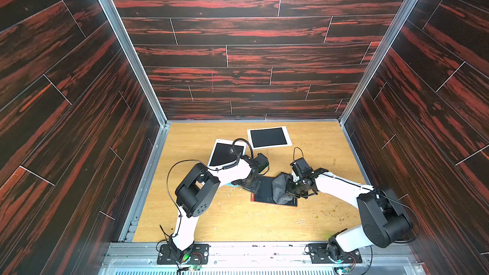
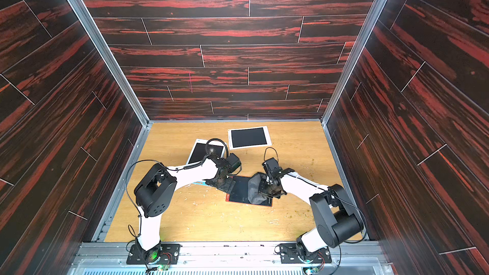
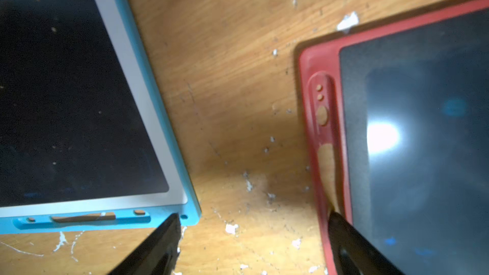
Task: Wipe the drawing tablet
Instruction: Wipe the dirt from the drawing tablet.
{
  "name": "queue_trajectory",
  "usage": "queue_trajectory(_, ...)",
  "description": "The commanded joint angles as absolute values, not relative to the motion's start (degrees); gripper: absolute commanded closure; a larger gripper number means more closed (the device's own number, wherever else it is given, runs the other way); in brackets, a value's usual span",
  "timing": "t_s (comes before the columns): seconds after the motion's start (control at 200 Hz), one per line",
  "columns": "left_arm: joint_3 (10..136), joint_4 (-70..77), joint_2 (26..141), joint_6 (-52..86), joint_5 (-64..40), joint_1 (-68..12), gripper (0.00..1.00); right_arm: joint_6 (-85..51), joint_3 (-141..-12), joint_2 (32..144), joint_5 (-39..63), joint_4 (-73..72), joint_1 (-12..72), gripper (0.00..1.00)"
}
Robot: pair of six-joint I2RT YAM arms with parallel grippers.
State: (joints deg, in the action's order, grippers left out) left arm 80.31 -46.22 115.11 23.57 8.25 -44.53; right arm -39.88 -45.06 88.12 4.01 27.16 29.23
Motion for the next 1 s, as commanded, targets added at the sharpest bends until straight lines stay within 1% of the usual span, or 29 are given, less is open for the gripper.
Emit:
queue_trajectory(0.0, 78.95, -47.90, 114.17, 23.47, 8.39, -44.47, 0.12, -40.14, -44.46, 94.80, 10.45, 26.28, 33.79, 1.00)
queue_trajectory(0.14, 79.01, -47.90, 114.13, 23.70, 8.26, -44.47, 0.12, -45.02, -46.04, 98.32, 31.18, 9.58, 36.11, 1.00)
queue_trajectory(0.2, 78.99, -47.90, 114.17, 23.66, 8.28, -44.49, 0.12, -46.91, -46.81, 98.81, 34.59, 6.67, 36.07, 1.00)
queue_trajectory(0.235, 79.01, -48.00, 114.17, 23.81, 8.26, -44.43, 0.12, -46.15, -47.61, 98.64, 33.53, 8.46, 35.97, 1.00)
queue_trajectory(0.331, 79.01, -47.99, 114.00, 23.73, 8.27, -44.47, 0.12, -41.32, -48.78, 96.77, 26.31, 18.55, 34.31, 1.00)
queue_trajectory(0.456, 78.79, -47.85, 113.61, 23.56, 8.44, -44.43, 0.12, -37.17, -44.05, 91.87, 20.44, 28.67, 27.12, 1.00)
queue_trajectory(0.556, 78.32, -47.50, 113.29, 23.41, 8.70, -44.43, 0.12, -34.12, -40.08, 87.29, 12.32, 35.32, 22.33, 1.00)
queue_trajectory(0.631, 78.05, -47.29, 113.16, 23.30, 8.82, -44.39, 0.11, -34.15, -38.50, 85.24, 7.58, 38.64, 22.32, 1.00)
queue_trajectory(0.706, 78.04, -47.35, 113.21, 23.29, 9.01, -44.33, 0.11, -35.97, -38.17, 84.28, 8.73, 39.54, 23.04, 1.00)
queue_trajectory(0.862, 77.82, -47.44, 112.76, 23.47, 8.97, -44.38, 0.11, -39.42, -37.79, 79.58, 2.91, 43.52, 24.35, 1.00)
queue_trajectory(0.992, 77.85, -47.46, 112.76, 23.47, 8.90, -44.38, 0.11, -40.10, -39.11, 78.97, 2.95, 44.84, 27.85, 1.00)
